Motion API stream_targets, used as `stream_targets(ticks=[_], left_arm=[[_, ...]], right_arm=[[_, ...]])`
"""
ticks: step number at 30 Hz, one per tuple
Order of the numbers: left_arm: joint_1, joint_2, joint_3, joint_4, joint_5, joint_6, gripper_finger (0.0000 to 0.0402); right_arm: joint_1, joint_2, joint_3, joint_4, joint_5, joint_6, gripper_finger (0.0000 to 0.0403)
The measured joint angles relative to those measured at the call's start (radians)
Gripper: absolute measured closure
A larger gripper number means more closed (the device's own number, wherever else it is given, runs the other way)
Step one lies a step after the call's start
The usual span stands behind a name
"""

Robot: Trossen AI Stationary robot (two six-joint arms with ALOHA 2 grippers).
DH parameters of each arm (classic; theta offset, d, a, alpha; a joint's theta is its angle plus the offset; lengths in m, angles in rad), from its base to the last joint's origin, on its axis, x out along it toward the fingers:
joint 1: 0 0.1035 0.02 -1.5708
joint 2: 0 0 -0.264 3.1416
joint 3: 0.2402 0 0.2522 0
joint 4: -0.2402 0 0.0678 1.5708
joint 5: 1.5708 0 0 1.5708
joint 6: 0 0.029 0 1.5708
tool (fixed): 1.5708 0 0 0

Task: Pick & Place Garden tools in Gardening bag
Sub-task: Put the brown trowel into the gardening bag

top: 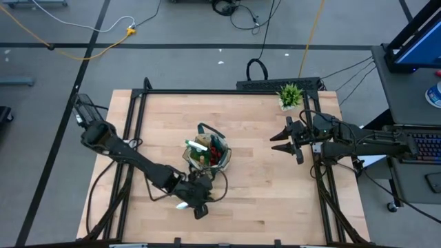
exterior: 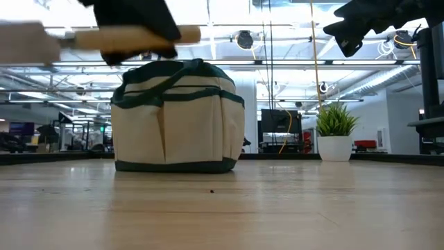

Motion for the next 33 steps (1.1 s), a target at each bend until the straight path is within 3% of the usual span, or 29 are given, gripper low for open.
stream_targets(ticks=[14, 26, 33], left_arm=[[0.031, -0.188, 0.001, 0.02, -0.02, -0.261, 0.0331], [0.078, -0.222, 0.002, 0.422, -0.067, -0.179, 0.0331], [0.101, -0.221, 0.002, 0.554, -0.116, -0.184, 0.0331]], right_arm=[[0.0, 0.0, 0.0, 0.0, 0.0, -0.003, 0.0248], [0.0, 0.0, 0.0, 0.0, -0.003, -0.003, 0.0248], [0.0, 0.0, 0.0, 0.0, -0.003, -0.002, 0.0248]])
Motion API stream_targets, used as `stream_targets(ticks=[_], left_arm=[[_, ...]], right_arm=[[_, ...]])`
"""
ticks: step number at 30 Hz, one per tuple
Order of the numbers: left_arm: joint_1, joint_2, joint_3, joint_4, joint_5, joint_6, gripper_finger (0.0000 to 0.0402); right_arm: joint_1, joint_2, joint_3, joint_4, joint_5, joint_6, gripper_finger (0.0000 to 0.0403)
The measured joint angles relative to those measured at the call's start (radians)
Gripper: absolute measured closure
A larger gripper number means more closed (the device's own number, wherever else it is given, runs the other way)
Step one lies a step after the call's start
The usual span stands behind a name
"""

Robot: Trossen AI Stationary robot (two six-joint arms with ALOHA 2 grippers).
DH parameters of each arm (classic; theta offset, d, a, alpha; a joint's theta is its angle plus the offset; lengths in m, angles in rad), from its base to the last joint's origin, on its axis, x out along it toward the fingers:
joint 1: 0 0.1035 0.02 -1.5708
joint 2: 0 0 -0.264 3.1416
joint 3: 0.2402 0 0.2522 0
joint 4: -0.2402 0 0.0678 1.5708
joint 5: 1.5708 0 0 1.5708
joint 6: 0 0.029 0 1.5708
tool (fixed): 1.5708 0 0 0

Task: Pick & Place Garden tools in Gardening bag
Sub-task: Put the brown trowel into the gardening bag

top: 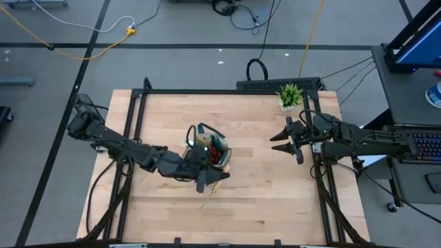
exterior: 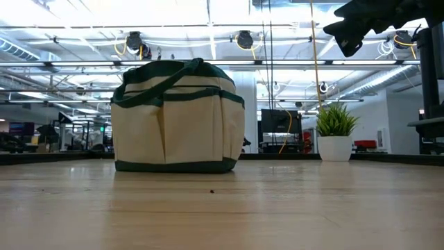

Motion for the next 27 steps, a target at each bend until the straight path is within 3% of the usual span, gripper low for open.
stream_targets(ticks=[5, 16, 27], left_arm=[[0.011, 0.0, 0.0, 0.077, -0.059, 0.05, 0.0331], [0.053, -0.003, 0.0, 0.335, -0.186, 0.353, 0.0331], [0.1, -0.003, 0.0, 0.371, -0.37, 0.587, 0.0331]], right_arm=[[0.0, 0.0, 0.0, 0.0, -0.001, 0.001, 0.0248], [0.0, 0.0, 0.0, 0.0, -0.001, 0.002, 0.0248], [0.0, 0.0, 0.0, 0.0, -0.001, 0.002, 0.0248]])
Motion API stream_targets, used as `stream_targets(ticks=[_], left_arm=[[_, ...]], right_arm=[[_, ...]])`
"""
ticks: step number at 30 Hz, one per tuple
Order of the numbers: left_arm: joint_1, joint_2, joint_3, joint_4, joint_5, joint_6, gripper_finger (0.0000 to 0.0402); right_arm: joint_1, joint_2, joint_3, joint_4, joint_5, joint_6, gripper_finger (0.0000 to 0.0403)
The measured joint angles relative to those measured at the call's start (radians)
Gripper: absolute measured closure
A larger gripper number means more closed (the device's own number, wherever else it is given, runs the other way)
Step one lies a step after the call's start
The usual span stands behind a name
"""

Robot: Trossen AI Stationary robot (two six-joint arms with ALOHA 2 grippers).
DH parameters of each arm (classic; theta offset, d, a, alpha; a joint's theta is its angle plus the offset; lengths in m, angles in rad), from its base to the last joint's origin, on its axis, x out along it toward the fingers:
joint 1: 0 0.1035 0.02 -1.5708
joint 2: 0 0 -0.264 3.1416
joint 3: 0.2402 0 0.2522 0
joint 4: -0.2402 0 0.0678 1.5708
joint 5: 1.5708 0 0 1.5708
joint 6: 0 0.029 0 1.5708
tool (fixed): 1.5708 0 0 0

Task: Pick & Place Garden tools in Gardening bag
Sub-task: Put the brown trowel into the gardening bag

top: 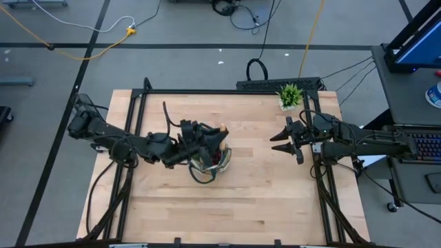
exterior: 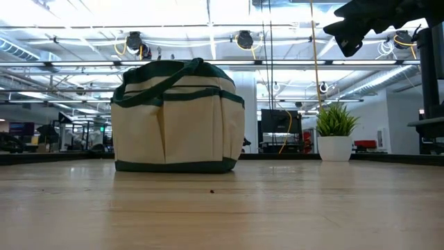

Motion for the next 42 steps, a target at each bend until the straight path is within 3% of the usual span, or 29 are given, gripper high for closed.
stream_targets(ticks=[4, 11, 15, 22, 33, 42], left_arm=[[0.002, 0.0, 0.0, 0.029, -0.112, 0.104, 0.0331], [-0.013, 0.0, 0.0, 0.026, -0.416, 0.294, 0.0331], [-0.009, 0.0, 0.0, 0.024, -0.505, 0.379, 0.0331], [0.05, 0.006, 0.0, -0.031, -0.519, 0.417, 0.0331], [0.094, 0.011, 0.0, -0.275, -0.552, 0.247, 0.0331], [0.101, 0.097, 0.0, -0.297, -0.631, 0.205, 0.0331]], right_arm=[[0.0, 0.0, 0.0, 0.0, 0.0, 0.0, 0.0248], [0.0, 0.0, 0.0, 0.0, 0.0, 0.0, 0.0248], [0.0, 0.0, 0.0, 0.0, 0.0, 0.0, 0.0248], [0.0, 0.0, 0.0, 0.0, 0.001, 0.0, 0.0248], [0.0, 0.0, 0.0, 0.0, 0.001, 0.0, 0.0248], [0.0, 0.001, 0.0, 0.0, 0.005, 0.0, 0.0248]])
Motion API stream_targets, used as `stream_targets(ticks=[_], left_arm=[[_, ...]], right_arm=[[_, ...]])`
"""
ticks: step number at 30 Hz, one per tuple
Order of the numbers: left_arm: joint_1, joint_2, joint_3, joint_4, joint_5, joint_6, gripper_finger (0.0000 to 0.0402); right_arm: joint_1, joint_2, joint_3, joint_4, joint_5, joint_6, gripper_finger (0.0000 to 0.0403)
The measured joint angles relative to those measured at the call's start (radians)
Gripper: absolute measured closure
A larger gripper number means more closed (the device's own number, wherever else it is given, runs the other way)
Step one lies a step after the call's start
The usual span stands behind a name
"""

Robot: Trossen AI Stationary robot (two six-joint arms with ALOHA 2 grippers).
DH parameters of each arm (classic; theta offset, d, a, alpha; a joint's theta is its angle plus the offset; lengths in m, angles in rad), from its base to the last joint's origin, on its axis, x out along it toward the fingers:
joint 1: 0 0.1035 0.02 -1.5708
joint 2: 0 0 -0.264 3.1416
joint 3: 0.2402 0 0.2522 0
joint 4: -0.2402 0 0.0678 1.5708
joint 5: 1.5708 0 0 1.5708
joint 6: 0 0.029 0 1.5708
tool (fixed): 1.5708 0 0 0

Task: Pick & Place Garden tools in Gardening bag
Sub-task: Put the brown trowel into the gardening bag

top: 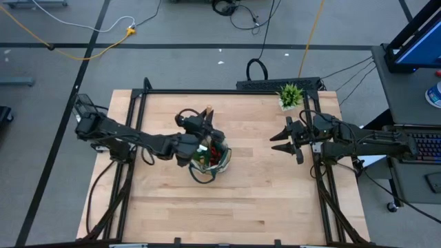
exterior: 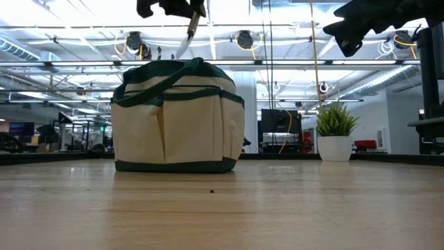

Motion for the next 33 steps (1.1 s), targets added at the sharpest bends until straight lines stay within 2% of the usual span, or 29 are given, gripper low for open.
stream_targets(ticks=[14, 25, 33], left_arm=[[0.031, 0.076, 0.0, 0.005, -0.014, -0.026, 0.0331], [0.028, 0.149, -0.007, -0.005, -0.082, -0.061, 0.0331], [0.015, 0.147, -0.149, 0.011, -0.16, -0.313, 0.0331]], right_arm=[[0.0, 0.0, 0.0, 0.0, 0.0, 0.0, 0.0248], [0.0, 0.0, 0.0, 0.0, 0.0, 0.0, 0.0248], [0.0, 0.0, 0.0, 0.0, 0.0, 0.0, 0.0248]])
